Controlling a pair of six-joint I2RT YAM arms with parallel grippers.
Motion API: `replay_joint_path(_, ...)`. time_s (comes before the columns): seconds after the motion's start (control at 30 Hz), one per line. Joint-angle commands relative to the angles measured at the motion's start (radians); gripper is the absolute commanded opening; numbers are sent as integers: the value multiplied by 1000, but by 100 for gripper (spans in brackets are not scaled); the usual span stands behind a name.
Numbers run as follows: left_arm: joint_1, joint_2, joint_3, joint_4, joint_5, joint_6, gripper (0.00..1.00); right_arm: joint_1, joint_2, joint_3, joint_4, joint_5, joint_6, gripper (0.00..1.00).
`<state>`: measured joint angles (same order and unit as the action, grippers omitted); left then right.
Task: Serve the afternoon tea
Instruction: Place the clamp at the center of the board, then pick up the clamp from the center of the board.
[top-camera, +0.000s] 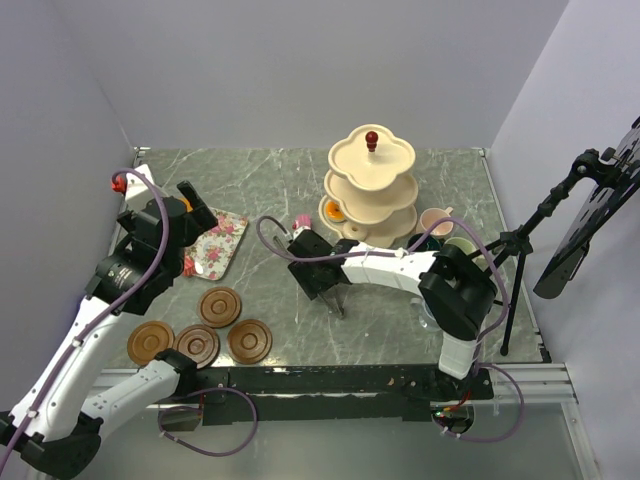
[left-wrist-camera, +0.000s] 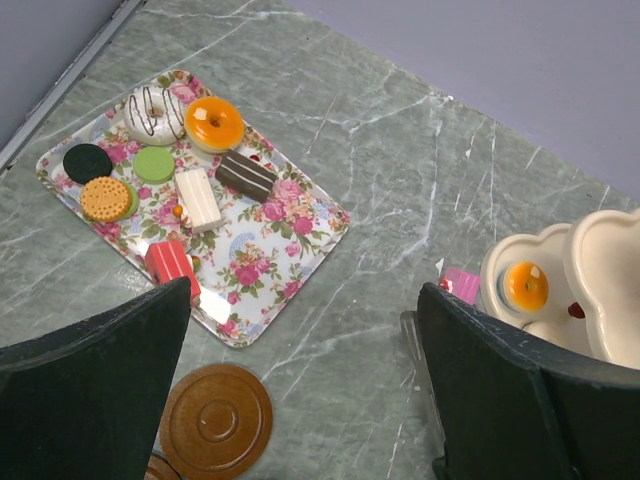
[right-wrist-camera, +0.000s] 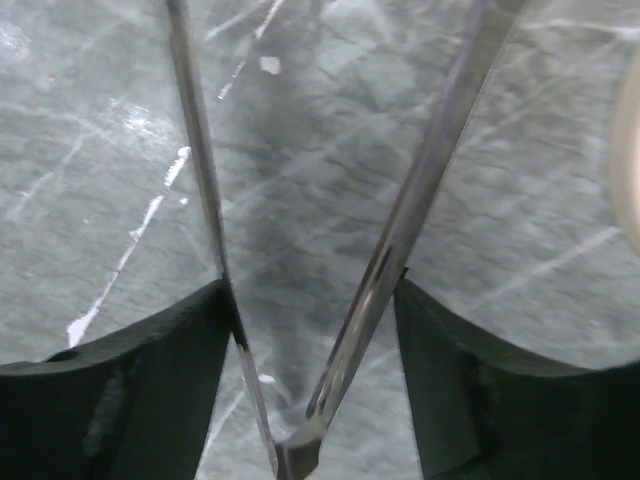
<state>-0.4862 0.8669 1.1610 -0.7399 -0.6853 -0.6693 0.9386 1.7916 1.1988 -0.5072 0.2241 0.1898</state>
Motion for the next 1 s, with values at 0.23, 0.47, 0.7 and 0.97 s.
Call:
replay_joint_path(0.23, -3, 6, 23, 20, 9, 11, 100, -46, -21, -131, 213, -130, 48, 94)
replay_joint_path(0.47, -2, 20, 28, 19, 24, 16, 100, -53, -58, -212, 294, -166, 76, 98)
replay_joint_path(0.7, -2, 37, 37, 20, 50, 14, 100, -54, -20, -240, 298, -80, 96, 95)
replay_joint_path(0.97, -3, 38, 37, 14, 59, 11, 100, -27, -75, -226, 244, 4, 88, 71)
